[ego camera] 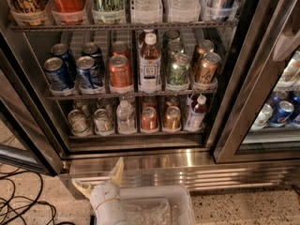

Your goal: Pick 7up can from bottom shelf of fridge

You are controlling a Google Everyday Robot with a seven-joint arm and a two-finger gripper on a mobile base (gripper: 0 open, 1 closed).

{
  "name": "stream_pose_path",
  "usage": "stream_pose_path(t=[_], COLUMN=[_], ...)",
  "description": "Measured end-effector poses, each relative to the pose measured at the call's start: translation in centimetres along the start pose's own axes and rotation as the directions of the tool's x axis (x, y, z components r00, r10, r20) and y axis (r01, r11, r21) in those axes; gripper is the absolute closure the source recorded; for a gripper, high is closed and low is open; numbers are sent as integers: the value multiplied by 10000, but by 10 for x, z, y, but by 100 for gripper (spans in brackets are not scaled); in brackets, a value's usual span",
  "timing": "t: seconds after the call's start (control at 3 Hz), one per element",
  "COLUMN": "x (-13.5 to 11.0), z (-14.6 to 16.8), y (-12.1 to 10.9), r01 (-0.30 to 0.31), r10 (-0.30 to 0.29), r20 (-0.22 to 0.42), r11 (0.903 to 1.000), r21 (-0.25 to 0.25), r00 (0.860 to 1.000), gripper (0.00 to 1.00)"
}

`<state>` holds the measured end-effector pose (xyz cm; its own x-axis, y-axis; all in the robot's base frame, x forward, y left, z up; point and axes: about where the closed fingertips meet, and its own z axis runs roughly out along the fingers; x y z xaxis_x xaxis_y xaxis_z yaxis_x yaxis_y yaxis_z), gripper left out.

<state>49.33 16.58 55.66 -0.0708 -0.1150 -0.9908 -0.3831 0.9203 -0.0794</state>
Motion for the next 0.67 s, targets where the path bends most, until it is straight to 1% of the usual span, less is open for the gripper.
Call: stream_pose_path(t=[0.33, 0.67], x=[5, -3], z=[12, 14], y=[-37, -65], r01=[-70, -155], r10=[123, 224], r20=[-332, -314], r11=[9877, 9787], r21=[1559, 2047], r00=[9994, 9993], gripper=[15, 13])
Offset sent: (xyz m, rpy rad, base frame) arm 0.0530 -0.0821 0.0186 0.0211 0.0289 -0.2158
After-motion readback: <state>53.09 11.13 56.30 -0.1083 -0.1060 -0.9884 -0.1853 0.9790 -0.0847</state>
